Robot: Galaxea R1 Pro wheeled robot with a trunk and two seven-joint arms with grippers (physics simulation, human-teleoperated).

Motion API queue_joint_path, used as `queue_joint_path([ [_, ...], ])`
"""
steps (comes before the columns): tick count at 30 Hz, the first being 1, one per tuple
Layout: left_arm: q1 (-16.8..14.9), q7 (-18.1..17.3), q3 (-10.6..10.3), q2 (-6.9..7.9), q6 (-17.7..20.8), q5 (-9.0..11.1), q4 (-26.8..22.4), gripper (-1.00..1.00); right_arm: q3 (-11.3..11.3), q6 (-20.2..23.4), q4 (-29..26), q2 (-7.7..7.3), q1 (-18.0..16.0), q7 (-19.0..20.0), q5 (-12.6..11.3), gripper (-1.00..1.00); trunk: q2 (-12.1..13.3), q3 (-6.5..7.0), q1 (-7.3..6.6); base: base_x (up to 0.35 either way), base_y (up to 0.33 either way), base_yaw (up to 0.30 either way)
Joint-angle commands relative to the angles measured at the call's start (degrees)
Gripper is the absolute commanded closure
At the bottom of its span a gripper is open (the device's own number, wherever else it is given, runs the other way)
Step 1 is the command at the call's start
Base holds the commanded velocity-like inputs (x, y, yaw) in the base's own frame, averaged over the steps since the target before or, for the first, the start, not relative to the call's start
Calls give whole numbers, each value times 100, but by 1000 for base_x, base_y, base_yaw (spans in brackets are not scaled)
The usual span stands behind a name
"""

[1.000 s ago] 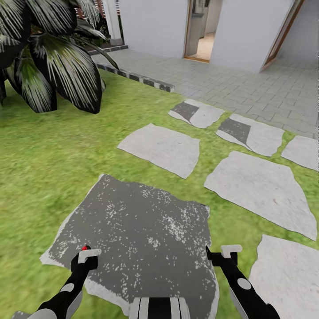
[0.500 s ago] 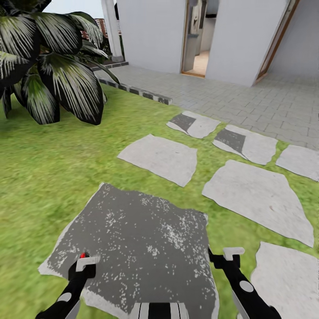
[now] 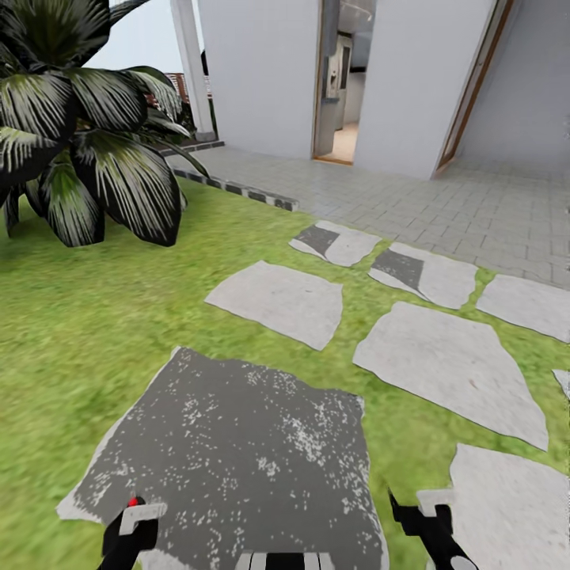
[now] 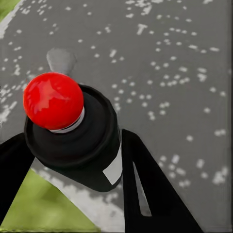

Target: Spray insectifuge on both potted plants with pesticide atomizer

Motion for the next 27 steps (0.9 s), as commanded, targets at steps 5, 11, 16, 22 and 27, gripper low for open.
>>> queue_joint_path([
  [5, 416, 214, 11, -15, -366, -42, 11, 100, 2, -1187, 1401, -21, 3, -6, -8, -100, 6, 152, -14, 0, 0, -85],
  [11, 641, 235, 111, -9, -459, -48, 15, 100, 10, -1534, 1709, 27, 3, -6, -12, -100, 14, 338, -29, 0, 0, -69],
  [16, 645, 233, 115, -21, -460, -52, 18, 100, 10, -1536, 1711, 39, 3, -6, -13, -100, 20, 493, -42, 0, 0, -10],
  [22, 645, 233, 114, -38, -460, -59, 18, 100, 10, -1536, 1711, 46, 3, -6, -18, -100, 222, 643, -155, 0, 0, 0],
  [27, 645, 233, 114, -58, -460, -60, 18, 100, 10, -1536, 1704, 48, 3, -6, -27, -100, 423, 736, -264, 0, 0, 0],
])
